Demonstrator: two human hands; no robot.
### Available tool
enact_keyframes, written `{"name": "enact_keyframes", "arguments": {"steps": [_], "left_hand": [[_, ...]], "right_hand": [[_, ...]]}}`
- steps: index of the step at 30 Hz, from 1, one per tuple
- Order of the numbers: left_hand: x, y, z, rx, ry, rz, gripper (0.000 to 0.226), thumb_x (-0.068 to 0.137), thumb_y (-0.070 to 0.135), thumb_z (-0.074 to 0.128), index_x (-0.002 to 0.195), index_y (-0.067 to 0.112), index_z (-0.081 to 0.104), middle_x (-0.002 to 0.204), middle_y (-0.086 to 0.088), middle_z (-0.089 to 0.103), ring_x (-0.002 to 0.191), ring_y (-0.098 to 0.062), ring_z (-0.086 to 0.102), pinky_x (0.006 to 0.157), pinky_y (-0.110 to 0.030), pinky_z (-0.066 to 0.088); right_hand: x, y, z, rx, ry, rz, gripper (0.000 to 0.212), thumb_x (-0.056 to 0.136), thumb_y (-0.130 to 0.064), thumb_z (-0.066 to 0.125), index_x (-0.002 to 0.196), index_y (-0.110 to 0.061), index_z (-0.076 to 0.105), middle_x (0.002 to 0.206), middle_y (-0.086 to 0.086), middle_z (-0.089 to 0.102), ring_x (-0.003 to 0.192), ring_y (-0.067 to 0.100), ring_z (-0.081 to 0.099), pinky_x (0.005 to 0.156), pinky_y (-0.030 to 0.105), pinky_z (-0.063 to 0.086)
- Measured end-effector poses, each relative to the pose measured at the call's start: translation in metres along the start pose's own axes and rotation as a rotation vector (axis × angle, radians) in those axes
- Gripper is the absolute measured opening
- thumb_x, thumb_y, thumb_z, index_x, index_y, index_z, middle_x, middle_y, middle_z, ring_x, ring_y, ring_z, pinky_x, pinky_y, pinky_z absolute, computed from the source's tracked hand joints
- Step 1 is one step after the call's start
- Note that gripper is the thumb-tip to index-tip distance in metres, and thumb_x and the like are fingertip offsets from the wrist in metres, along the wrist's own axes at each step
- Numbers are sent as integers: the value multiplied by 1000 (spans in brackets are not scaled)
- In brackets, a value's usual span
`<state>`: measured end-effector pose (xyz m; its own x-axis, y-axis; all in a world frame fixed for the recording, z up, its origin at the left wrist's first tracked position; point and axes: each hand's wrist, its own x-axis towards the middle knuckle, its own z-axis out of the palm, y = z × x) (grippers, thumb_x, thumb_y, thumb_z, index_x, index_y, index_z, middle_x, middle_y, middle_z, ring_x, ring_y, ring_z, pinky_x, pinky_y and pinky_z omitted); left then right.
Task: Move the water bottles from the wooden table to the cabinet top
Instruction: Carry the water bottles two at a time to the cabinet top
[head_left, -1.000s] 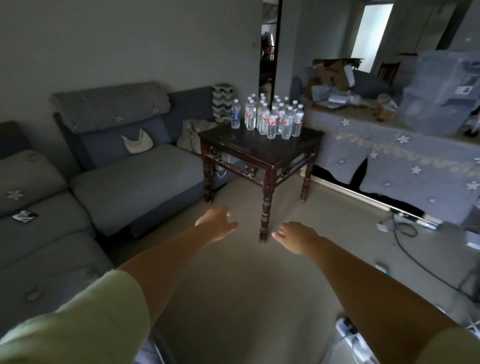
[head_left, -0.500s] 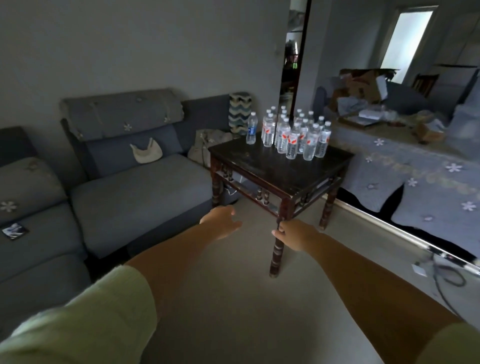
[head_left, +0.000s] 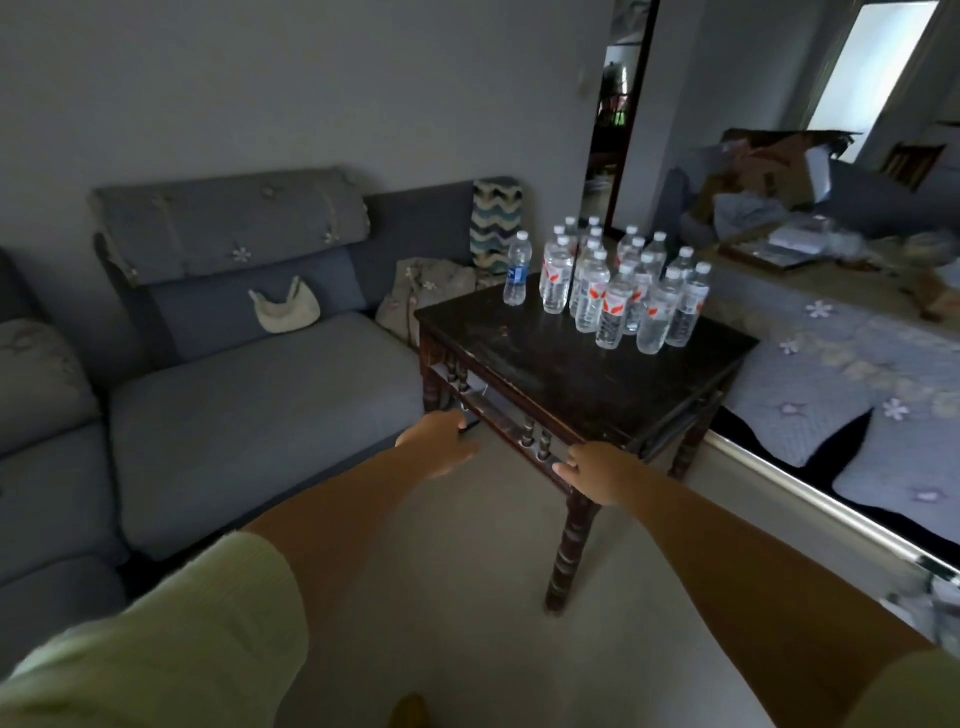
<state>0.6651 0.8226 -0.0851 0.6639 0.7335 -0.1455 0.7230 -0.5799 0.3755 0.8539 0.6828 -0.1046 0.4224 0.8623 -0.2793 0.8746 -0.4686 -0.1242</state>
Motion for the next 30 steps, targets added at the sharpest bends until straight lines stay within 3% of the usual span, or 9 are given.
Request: {"name": "enact_keyframes", "arguments": {"steps": [6,11,21,30], "left_hand": [[122,-26,-20,-23,5,80,37,92,35,56,122,13,55,124,-10,57,110,-25,55,81,-27,40],[231,-43,-57,-22,-40,111,43,89,39,59,124,14,53,126,-10,57,117,-29,54,92,-32,43],[378,-38,-56,-54,-137,142,49,92,40,57,129,10,47,125,-14,55,111,-29,56,94,-35,46],[520,-25,-61,-94,-95,51,50,88,45,60,127,17,48,123,-9,56,107,-23,57,90,-34,47]], "right_hand": [[114,3,-34,53,-23,86,47,99,-50,35,117,-12,56,123,12,58,115,29,55,97,41,43],[205,2,-77,103,-4,130,50,100,-49,33,124,-10,53,129,13,55,120,28,52,103,45,41],[328,32,-97,107,-71,190,55,100,-51,33,137,-12,45,138,12,49,126,28,48,106,44,39],[467,89,-144,123,10,142,53,102,-47,32,130,-6,49,130,16,55,118,29,54,97,36,42]]}}
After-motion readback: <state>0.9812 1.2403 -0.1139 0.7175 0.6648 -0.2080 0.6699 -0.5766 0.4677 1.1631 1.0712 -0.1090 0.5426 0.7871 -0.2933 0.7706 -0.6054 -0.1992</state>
